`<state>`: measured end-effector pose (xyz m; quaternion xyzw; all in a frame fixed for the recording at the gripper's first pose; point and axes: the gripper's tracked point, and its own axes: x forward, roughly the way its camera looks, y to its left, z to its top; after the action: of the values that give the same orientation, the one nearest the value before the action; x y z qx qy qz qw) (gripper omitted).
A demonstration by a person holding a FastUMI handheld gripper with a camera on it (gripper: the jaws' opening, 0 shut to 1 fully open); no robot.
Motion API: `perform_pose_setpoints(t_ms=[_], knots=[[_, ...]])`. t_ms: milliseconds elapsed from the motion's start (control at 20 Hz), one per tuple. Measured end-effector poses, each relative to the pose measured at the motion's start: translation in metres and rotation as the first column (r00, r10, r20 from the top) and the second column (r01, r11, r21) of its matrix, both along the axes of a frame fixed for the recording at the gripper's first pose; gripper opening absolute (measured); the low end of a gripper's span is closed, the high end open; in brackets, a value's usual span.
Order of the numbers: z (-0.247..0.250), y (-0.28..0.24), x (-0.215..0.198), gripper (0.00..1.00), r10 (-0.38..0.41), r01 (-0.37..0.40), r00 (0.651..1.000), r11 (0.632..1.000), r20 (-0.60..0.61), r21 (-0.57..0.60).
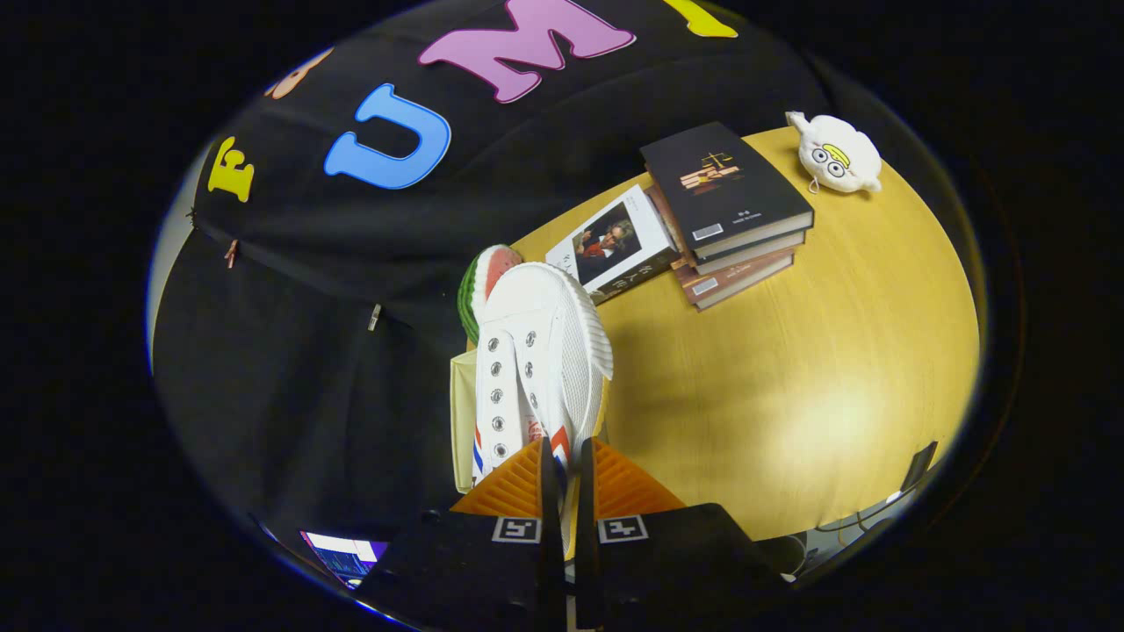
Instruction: Open the storage box then place both shoes into the box .Put the left shoe in first, then the right shoe, with the right side of both shoes facing outward in a uniform manner.
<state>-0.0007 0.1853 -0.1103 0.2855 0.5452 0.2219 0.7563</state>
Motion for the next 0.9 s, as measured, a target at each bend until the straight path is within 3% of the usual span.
perform_pose_setpoints(t_ms=[200, 500, 900], knots=[[0.007, 0.054, -0.006, 0.09, 0.012, -0.011, 1.000, 0.999, -0.007, 0.030], [-0.019, 0.119, -0.020, 0.09, 0.044, -0.045, 0.998, 0.999, -0.040, -0.015], [-0.060, 0.155, -0.040, 0.09, 0.075, -0.083, 0.995, 0.989, -0.063, -0.126]])
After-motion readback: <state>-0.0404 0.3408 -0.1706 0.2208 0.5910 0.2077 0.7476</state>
